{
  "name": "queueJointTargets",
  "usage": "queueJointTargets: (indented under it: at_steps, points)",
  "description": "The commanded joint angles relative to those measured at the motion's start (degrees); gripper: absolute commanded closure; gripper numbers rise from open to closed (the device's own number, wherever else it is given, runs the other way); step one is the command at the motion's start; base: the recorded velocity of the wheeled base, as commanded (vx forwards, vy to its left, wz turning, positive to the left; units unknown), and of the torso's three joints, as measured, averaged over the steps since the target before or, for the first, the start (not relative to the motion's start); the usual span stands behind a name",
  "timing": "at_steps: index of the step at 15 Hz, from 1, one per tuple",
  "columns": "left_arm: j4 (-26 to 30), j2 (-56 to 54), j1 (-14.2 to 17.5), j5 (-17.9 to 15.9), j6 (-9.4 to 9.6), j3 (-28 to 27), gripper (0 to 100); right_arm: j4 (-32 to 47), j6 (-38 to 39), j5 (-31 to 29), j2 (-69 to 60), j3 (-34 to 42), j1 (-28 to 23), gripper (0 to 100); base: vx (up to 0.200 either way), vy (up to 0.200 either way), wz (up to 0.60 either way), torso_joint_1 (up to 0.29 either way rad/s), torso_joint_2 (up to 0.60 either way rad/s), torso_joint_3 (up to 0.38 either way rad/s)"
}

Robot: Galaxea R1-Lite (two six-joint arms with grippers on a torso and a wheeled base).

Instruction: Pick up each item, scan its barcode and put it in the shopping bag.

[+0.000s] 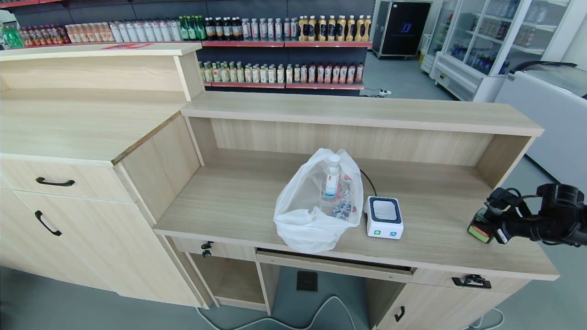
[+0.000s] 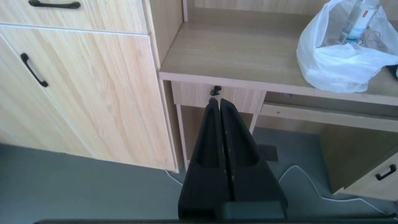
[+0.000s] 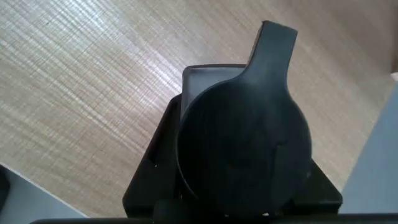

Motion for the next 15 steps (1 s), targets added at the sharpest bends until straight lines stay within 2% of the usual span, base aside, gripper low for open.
queueJointTargets:
  at_steps: [1, 5, 8, 11, 13, 14, 15]
  points:
    - [0.0, 0.0, 0.0, 0.0, -0.01, 0.0, 100, -2.3, -0.4, 0.0, -0.9, 1.3, 0.0, 100, 0.000, 0.000, 0.00, 0.000, 0.00, 0.000]
    - [0.0, 0.0, 0.0, 0.0, -0.01, 0.0, 100, -10.1, -0.5, 0.0, -11.0, 9.1, 0.0, 100, 0.000, 0.000, 0.00, 0.000, 0.00, 0.000]
    - [0.0, 0.0, 0.0, 0.0, -0.01, 0.0, 100, -10.5, -8.9, 0.4, -31.7, 21.7, -4.0, 100, 0.000, 0.000, 0.00, 0.000, 0.00, 0.000]
    - [0.0, 0.0, 0.0, 0.0, -0.01, 0.0, 100, -11.6, -12.4, 12.1, -50.4, 33.5, -7.7, 100, 0.000, 0.000, 0.00, 0.000, 0.00, 0.000]
    - [0.0, 0.0, 0.0, 0.0, -0.01, 0.0, 100, -21.2, -22.2, 22.7, -55.9, 37.9, -7.1, 100, 0.000, 0.000, 0.00, 0.000, 0.00, 0.000]
    - [0.0, 0.0, 0.0, 0.0, -0.01, 0.0, 100, -29.2, -27.2, 28.7, -57.3, 39.0, -5.8, 100, 0.000, 0.000, 0.00, 0.000, 0.00, 0.000]
    - [0.0, 0.0, 0.0, 0.0, -0.01, 0.0, 100, -35.4, -30.8, 31.4, -58.5, 40.4, -3.5, 100, 0.000, 0.000, 0.00, 0.000, 0.00, 0.000]
